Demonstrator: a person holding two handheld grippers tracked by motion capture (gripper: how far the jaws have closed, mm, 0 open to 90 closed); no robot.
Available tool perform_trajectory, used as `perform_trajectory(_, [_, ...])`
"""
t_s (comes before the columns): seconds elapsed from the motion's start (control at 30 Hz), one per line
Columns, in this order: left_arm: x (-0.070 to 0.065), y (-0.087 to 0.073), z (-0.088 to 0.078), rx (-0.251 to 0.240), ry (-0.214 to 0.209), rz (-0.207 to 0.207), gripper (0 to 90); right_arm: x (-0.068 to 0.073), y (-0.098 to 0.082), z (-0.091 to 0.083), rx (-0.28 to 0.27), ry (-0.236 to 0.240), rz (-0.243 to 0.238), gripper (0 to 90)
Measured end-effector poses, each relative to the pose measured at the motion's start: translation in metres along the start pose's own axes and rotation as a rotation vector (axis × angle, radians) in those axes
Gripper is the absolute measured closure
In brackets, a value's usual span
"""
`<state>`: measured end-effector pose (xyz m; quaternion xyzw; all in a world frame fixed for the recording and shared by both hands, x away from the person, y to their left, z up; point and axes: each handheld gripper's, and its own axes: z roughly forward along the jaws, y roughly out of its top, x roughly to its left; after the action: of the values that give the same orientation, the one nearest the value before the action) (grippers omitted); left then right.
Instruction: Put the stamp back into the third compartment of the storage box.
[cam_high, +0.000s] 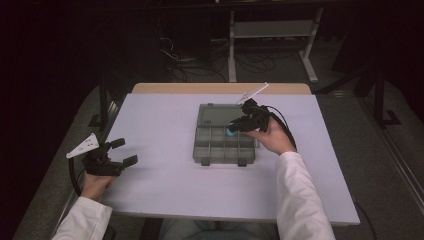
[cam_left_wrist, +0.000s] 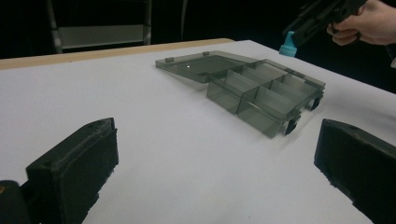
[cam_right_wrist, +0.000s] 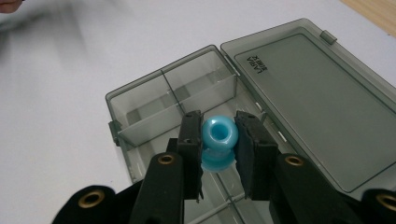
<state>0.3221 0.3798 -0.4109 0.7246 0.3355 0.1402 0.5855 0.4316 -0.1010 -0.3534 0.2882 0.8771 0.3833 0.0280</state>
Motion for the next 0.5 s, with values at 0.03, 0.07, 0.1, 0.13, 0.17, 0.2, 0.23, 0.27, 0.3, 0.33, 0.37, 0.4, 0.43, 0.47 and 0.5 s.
perform_trajectory(0.03, [0.000,0.000,0.000,0.001,0.001,0.003,0.0,-0.002,0.000,0.002,-0.002,-0.001,0.004,71.2])
perform_trajectory(0.07, [0.000,0.000,0.000,0.001,0.001,0.003,0.0,-0.002,0.000,0.002,-0.002,-0.001,0.004,71.2])
perform_trajectory(0.1, [0.000,0.000,0.000,0.001,0.001,0.001,0.0,-0.004,0.000,0.004,-0.003,-0.002,0.012,71.2])
perform_trajectory(0.13, [0.000,0.000,0.000,0.001,0.001,0.001,0.0,-0.004,0.000,0.004,-0.003,-0.002,0.012,71.2])
perform_trajectory(0.17, [0.000,0.000,0.000,0.001,-0.001,0.001,0.0,-0.006,0.000,0.006,-0.001,-0.002,0.013,71.2])
perform_trajectory(0.2, [0.000,0.000,0.000,0.001,-0.001,0.001,0.0,-0.006,0.000,0.006,-0.001,-0.002,0.013,71.2])
perform_trajectory(0.23, [0.001,0.000,0.000,-0.001,-0.001,0.002,0.0,-0.007,0.000,0.007,0.005,-0.003,0.016,71.2])
perform_trajectory(0.27, [0.001,0.000,0.000,-0.001,-0.001,0.002,0.0,-0.007,0.000,0.007,0.005,-0.003,0.016,71.2])
perform_trajectory(0.3, [0.001,0.000,0.000,-0.001,-0.001,0.002,0.0,-0.009,-0.001,0.009,0.006,-0.007,0.015,71.3])
perform_trajectory(0.33, [0.000,0.000,0.000,-0.001,-0.002,0.002,0.0,-0.010,-0.001,0.010,0.005,-0.008,0.016,71.2])
perform_trajectory(0.37, [0.000,0.000,0.000,0.001,-0.001,0.003,0.0,-0.010,-0.001,0.011,0.009,-0.006,0.024,71.3])
perform_trajectory(0.4, [0.000,0.000,0.000,0.001,-0.001,0.003,0.0,-0.010,-0.001,0.011,0.009,-0.006,0.024,71.3])
perform_trajectory(0.43, [0.000,0.000,0.000,0.001,-0.001,0.002,0.0,-0.012,-0.001,0.012,0.008,-0.008,0.021,71.3])
perform_trajectory(0.47, [0.000,0.000,0.000,0.000,-0.001,0.001,0.0,-0.012,-0.001,0.012,0.008,-0.008,0.021,71.3])
perform_trajectory(0.5, [0.000,0.000,0.000,-0.001,-0.002,0.002,0.0,-0.013,-0.002,0.014,0.013,-0.007,0.030,71.2])
